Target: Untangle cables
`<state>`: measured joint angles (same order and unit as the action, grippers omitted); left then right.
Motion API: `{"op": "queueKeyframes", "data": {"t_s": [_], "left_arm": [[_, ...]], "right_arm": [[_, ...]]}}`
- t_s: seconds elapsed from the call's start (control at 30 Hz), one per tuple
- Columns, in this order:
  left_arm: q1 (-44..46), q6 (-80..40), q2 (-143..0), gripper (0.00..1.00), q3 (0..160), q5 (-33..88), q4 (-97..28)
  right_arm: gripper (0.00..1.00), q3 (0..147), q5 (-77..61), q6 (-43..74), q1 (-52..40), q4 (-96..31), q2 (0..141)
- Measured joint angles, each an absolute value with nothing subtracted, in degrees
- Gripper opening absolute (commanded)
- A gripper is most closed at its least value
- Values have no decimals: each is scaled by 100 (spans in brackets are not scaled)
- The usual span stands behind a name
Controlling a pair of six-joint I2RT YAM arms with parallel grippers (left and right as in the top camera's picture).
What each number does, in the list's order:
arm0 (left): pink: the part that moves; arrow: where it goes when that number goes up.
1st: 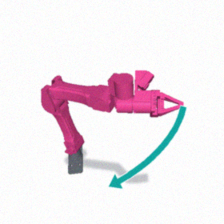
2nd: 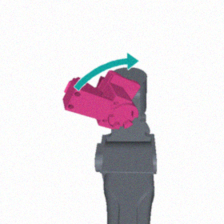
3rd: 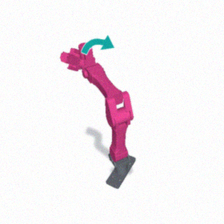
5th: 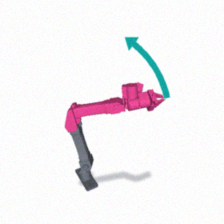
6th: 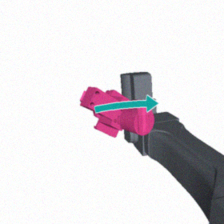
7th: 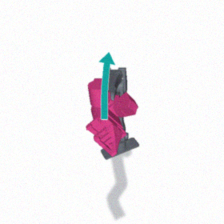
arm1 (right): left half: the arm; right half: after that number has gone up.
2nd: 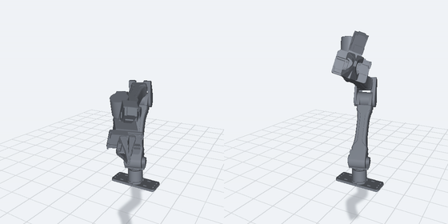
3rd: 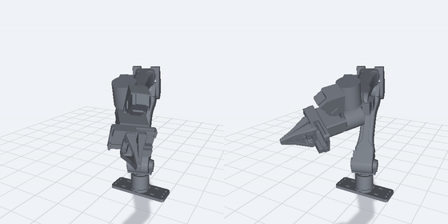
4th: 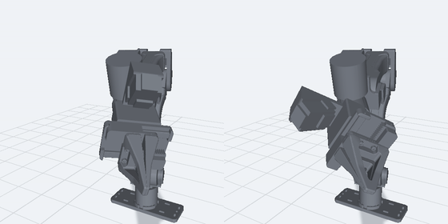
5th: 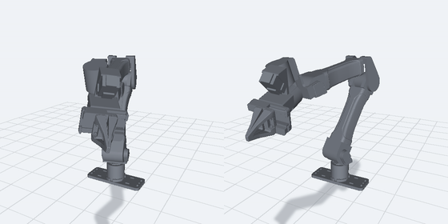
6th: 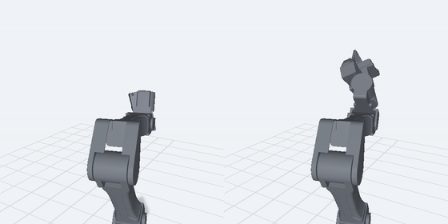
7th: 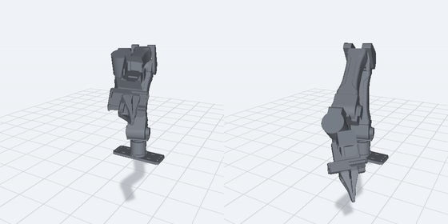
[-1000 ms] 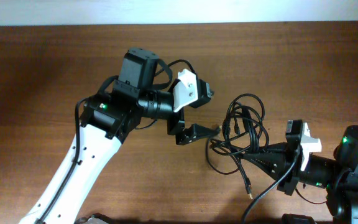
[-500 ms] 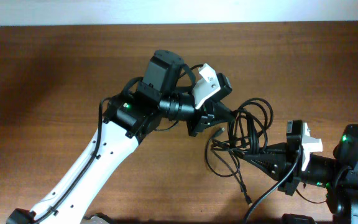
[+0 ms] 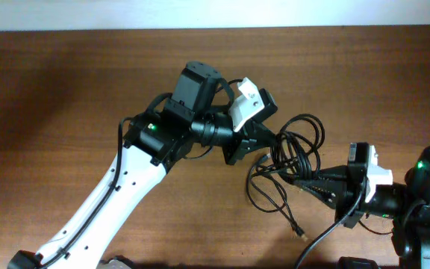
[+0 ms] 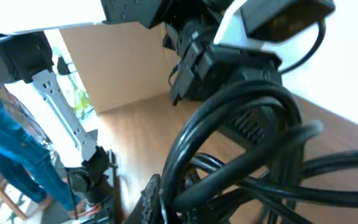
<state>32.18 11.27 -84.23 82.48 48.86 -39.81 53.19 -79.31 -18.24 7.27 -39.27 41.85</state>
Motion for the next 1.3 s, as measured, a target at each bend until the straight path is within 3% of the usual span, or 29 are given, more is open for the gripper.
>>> {"op": "queueKeyframes", "data": {"t_s": [0.57, 0.9, 1.07, 1.13, 1.17, 1.23, 1.3], "left_arm": [[3461, 1063, -8584, 0, 8326, 4720, -5210], [3496, 1041, -8637, 0, 8324, 4517, -4650], [3083, 1044, -8392, 0, 8324, 4560, -4528], [2963, 1044, -8184, 19, 8324, 4539, -4517], [2947, 1035, -8110, 20, 8324, 4517, -4517], [2912, 1061, -8018, 0, 8320, 4539, -4519], [2877, 1083, -8003, 0, 8311, 4770, -4488]], "right_arm": [[4, 5301, -7797, -1800, 725, -3076, 4209], [4, 5301, -7655, -1826, 727, -3162, 4193], [4, 5301, -7570, -1824, 727, -3159, 4193], [4, 5301, -7575, -1826, 727, -3122, 4193], [4, 5301, -7575, -1826, 727, -3116, 4191], [4, 5301, -7526, -1826, 727, -3096, 4180], [4, 5304, -7485, -1824, 727, -3022, 4174]]}}
